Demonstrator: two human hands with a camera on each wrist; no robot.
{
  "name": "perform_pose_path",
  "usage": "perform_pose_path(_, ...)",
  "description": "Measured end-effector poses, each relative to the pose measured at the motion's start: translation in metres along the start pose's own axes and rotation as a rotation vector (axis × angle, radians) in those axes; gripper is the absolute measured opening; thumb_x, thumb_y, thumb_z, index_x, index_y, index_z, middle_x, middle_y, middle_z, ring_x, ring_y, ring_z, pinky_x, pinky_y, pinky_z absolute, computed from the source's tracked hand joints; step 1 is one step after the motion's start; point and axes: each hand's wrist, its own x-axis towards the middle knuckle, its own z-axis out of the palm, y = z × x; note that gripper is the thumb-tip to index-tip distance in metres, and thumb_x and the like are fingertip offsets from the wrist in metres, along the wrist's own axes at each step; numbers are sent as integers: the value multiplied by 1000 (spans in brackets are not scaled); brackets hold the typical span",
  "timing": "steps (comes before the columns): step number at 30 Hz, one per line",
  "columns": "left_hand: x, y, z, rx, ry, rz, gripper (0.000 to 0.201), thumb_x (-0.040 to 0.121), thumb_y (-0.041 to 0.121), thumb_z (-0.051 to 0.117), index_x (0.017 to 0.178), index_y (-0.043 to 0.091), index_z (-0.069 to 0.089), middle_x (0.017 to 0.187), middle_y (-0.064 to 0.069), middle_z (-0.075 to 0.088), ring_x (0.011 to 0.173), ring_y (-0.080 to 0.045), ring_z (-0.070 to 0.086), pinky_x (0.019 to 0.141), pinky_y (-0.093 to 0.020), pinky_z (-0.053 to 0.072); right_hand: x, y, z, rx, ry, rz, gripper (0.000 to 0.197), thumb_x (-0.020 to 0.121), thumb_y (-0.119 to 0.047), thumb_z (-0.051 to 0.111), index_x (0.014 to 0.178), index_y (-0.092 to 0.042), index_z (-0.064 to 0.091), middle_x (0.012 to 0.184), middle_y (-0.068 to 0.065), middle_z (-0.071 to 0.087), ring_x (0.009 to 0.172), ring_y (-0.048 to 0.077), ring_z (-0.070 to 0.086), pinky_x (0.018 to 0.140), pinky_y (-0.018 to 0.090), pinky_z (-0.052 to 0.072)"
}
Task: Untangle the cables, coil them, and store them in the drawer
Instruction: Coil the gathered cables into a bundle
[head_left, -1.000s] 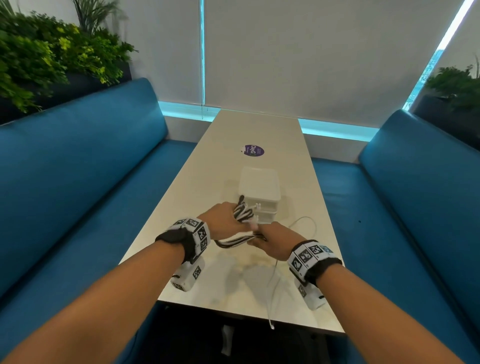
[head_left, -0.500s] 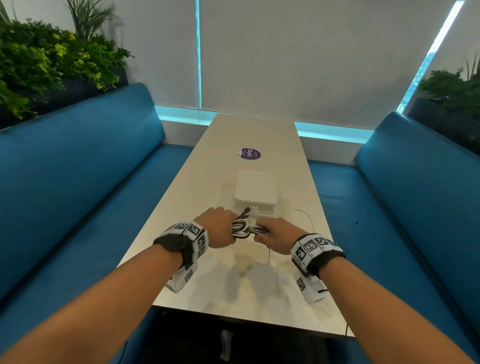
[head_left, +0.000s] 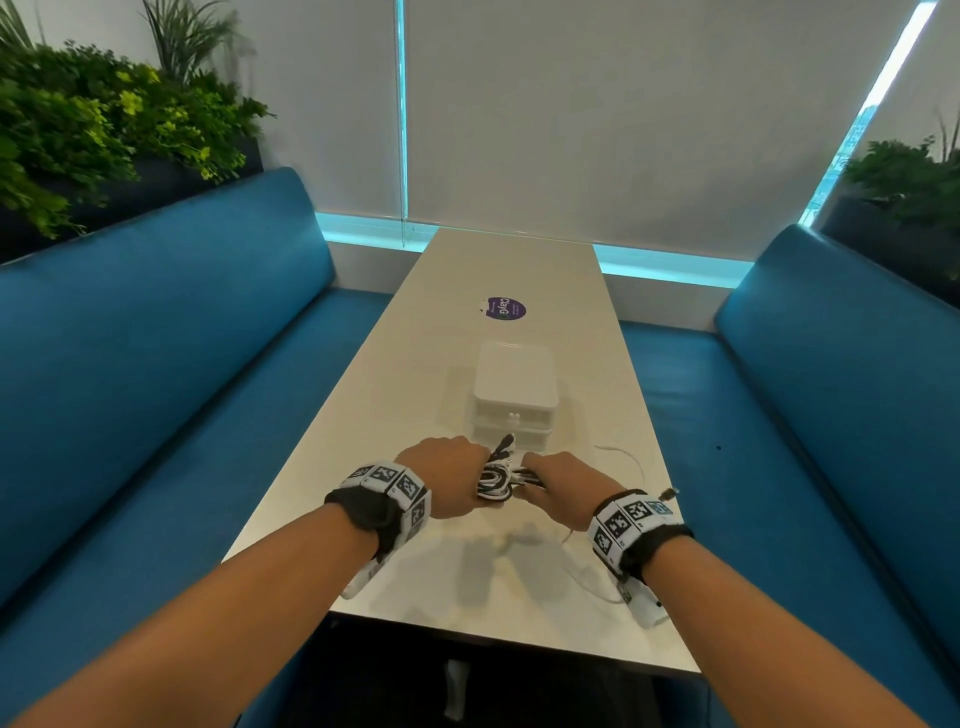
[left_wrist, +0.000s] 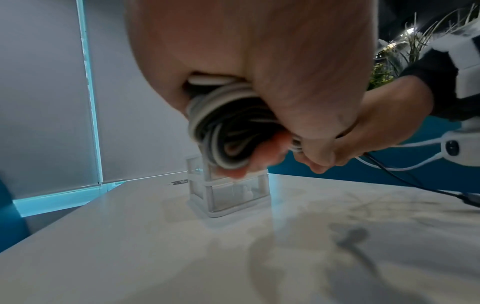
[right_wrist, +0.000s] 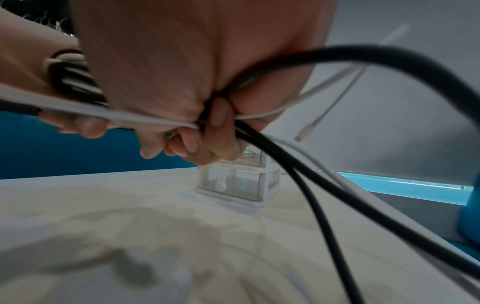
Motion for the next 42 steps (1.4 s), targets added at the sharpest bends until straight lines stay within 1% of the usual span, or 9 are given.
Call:
perform_pose_path(5,0,0,-8,121,69,-24,11,90,29,52,98,21,51,85,0,54,71,-25,56,64,-34,46,0,-5,-1,-73,-61,38,23,103,-34,46,113,-13,44,102,12,62,87,31,60,76,41,48)
perform_pose_path(11,10,-12,-10,11,208,-118,10,94,29,49,98,20,48,87,-2,57,71,-26,55,65,-33,44,2,-18,-5,241,15,113,16,102,-28,48,112,-20,39,88,12,64,65,24,70,67,43,58)
perform_pose_path(16,26,-27,-6,-343,306,-250,30,93,51,54,95,22,62,88,-3,66,76,-25,62,67,-33,49,5,-23,-12,279,145,97,36,104,-32,41,134,-13,36,88,7,61,77,26,59,66,36,39)
perform_pose_path(22,35,-17,-2,-803,428,-289,34,93,49,61,91,15,67,75,-5,64,69,-26,61,64,-33,49,13,-32,-20,302,248,105,29,106,-30,35,128,-10,38,85,10,59,74,32,56,64,37,40)
perform_pose_path(27,29,1,1,-1393,338,-231,47,77,56,76,79,11,61,62,-10,54,56,-25,53,59,-40,49,17,-44,-20,403,360,56,24,106,-20,35,124,-4,34,75,5,55,62,21,53,54,34,39)
perform_pose_path(32,26,16,-1,-1488,303,-244,56,76,56,78,97,5,70,75,-15,71,56,-23,65,48,-26,48,14,-60,-23,557,259,-99,41,95,3,44,136,2,38,117,4,55,103,16,56,93,32,50)
perform_pose_path(35,29,12,2,-1594,287,-242,52,78,47,80,106,4,71,87,-20,74,64,-25,69,50,-26,51,16,-62,-17,413,202,-105,69,91,-21,38,155,-9,15,156,8,31,141,21,31,118,38,26)
perform_pose_path(37,31,8,7,-1646,257,-237,55,75,45,84,107,2,71,91,-20,74,71,-28,69,56,-30,53,14,-54,-12,322,167,-24,79,89,-32,32,158,-17,-3,165,1,6,149,23,10,121,47,10)
perform_pose_path(42,31,4,13,-1774,224,-216,56,73,37,87,113,1,71,98,-22,72,81,-29,70,59,-31,53,12,-47,-5,276,214,-56,81,86,-32,27,158,-20,-9,160,1,15,144,25,16,119,50,16)
